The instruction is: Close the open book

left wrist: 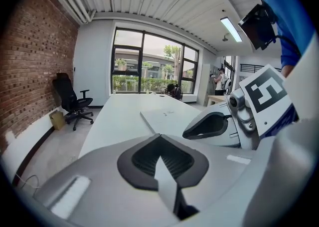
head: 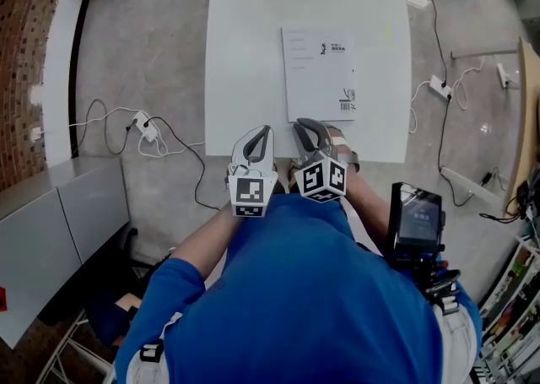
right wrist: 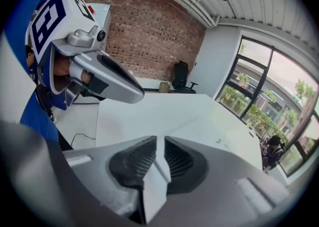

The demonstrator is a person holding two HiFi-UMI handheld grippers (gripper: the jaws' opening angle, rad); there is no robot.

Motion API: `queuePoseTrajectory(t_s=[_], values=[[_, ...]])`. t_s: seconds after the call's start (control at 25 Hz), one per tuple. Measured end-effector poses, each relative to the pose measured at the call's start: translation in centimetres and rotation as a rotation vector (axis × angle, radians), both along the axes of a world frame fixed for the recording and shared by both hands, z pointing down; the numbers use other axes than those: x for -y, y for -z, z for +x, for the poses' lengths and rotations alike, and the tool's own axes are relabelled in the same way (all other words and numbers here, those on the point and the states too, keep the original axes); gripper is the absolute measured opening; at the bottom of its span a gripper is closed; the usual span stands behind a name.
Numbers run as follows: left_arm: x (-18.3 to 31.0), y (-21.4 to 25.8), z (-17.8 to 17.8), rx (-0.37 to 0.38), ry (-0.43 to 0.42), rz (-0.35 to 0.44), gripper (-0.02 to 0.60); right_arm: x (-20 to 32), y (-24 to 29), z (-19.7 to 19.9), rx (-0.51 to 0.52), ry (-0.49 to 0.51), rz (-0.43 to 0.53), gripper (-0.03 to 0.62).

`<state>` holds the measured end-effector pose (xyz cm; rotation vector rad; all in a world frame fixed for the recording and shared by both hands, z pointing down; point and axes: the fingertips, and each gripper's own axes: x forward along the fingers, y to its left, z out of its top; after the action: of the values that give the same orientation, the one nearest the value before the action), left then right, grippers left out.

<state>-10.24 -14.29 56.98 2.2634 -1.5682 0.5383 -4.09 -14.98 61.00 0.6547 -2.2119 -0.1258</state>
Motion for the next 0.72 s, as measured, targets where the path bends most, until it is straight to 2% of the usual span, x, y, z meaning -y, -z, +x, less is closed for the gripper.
queuePoseTrajectory(t_s=[0.04, 0.12, 0.44, 0.72], values=[[0.1, -0.4, -0.1, -0.001, -0.001, -0.006, 0.005, 0.0, -0.7, -0.3, -0.014, 0.015, -0.014, 0.062], [0.3, -1.0, -0.3, -0.004, -0.002, -0.017, 0.005, 0.1, -1.8, -0.7, -0.041, 0.039, -0.034, 0.088], [0.9, -2.8, -1.4, -0.010, 0.014, -0.047, 0.005, 0.2, -4.5, -1.7, -0.129, 0.101, -0.058, 0.107], [1.2, -3.1, -1.6, -0.012, 0.017, -0.055, 0.005, 0.4, -5.2, -1.9, -0.155, 0.099, -0.073, 0.109]])
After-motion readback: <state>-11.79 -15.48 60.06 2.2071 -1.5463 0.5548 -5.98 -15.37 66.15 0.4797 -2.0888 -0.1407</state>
